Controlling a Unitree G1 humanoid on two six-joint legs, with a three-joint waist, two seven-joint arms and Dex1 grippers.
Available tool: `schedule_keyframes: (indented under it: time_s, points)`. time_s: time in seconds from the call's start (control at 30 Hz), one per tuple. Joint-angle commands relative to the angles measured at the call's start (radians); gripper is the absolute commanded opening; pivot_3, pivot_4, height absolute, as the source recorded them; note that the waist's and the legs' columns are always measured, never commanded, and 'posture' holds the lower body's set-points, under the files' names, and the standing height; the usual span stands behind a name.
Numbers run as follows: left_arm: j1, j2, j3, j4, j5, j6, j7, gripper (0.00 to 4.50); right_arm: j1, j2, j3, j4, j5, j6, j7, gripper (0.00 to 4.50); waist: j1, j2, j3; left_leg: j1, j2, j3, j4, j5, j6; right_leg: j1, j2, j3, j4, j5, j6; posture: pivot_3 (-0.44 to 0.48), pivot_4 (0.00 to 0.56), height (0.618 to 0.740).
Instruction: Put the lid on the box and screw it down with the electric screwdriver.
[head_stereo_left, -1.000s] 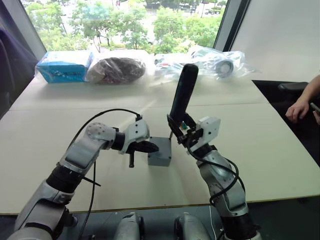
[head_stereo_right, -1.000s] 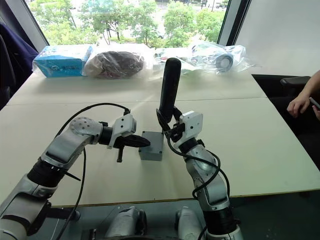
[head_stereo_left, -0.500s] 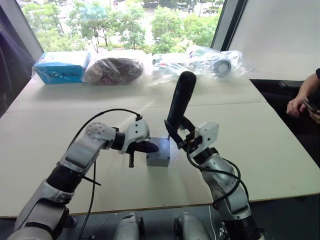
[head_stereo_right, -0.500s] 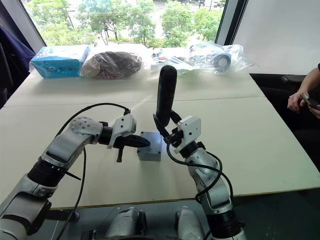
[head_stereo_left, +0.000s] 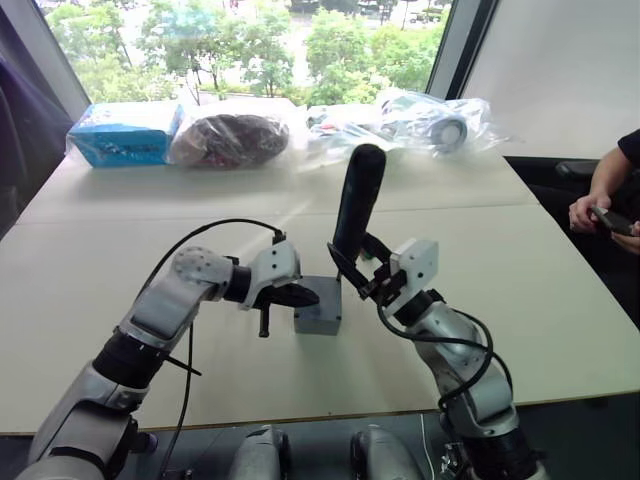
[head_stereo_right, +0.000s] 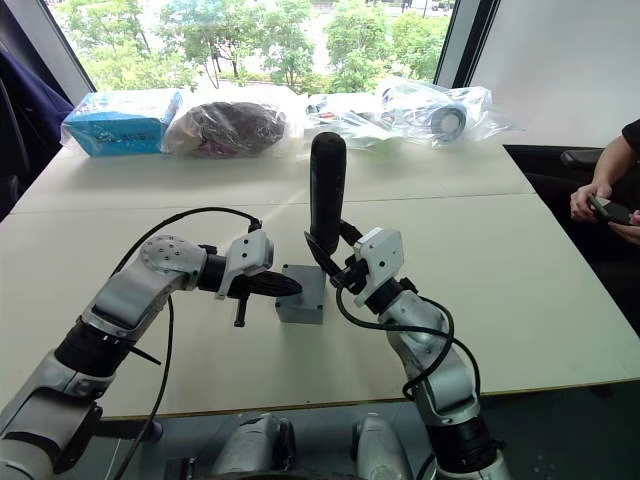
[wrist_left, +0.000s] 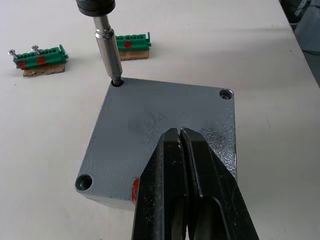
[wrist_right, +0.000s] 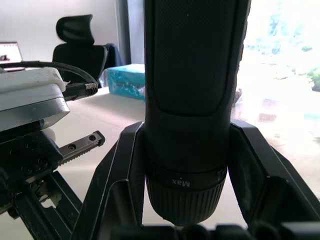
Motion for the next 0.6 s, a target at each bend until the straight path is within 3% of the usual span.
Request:
schedule_keyframes:
  time_s: [0.03, 0.17, 0.23, 0.37, 0.5, 0.6]
  points:
    - [0.038, 0.013, -0.012, 0.029, 0.017, 0.036, 0.012, 0.00, -0.120, -0.066, -0.159, -0.122, 0.166, 0.222, -0.028, 1.75, 0.001, 0.002, 0.005, 0.000, 0.000, 0.000, 0.000, 0.000, 0.000, 0.000, 0.000, 0.000, 0.000, 0.000, 0.000, 0.000, 0.150, 0.740]
    - [0.033, -0.021, 0.051, 0.034, -0.038, 0.063, 0.044, 0.00, -0.291, -0.180, -0.328, -0.157, 0.449, 0.513, -0.062, 1.75, 0.003, 0.006, 0.011, -0.006, -0.001, 0.000, 0.001, 0.000, 0.000, -0.004, -0.002, -0.004, 0.000, 0.000, 0.000, 0.000, 0.150, 0.740]
    - [0.022, -0.053, 0.106, 0.033, -0.092, 0.098, 0.072, 0.00, -0.371, -0.244, -0.427, -0.119, 0.629, 0.663, -0.104, 1.75, 0.003, 0.006, 0.013, -0.019, -0.001, 0.000, 0.004, 0.003, 0.003, -0.012, -0.002, -0.005, 0.003, 0.001, 0.000, 0.000, 0.150, 0.740]
    - [-0.019, -0.076, 0.192, 0.008, -0.203, 0.203, 0.077, 0.00, -0.507, -0.349, -0.563, 0.031, 0.794, 0.851, -0.209, 1.75, 0.000, 0.005, 0.020, -0.022, 0.000, 0.000, 0.003, 0.003, 0.003, -0.014, 0.000, -0.008, 0.004, 0.001, 0.001, 0.000, 0.150, 0.740]
    - [-0.073, -0.057, 0.222, -0.039, -0.273, 0.268, 0.056, 0.00, -0.573, -0.483, -0.596, 0.215, 0.850, 1.114, -0.270, 1.75, 0.004, 0.003, 0.028, -0.028, 0.000, 0.000, 0.006, 0.004, 0.004, -0.018, 0.006, -0.010, 0.005, 0.003, 0.005, 0.000, 0.150, 0.740]
    - [-0.105, 0.003, 0.192, -0.117, -0.282, 0.254, -0.016, 0.00, -0.574, -0.626, -0.542, 0.425, 0.869, 1.304, -0.278, 1.75, 0.007, 0.003, 0.031, -0.036, 0.000, -0.001, 0.015, 0.002, 0.007, -0.021, 0.008, -0.010, 0.006, 0.005, 0.009, 0.000, 0.150, 0.740]
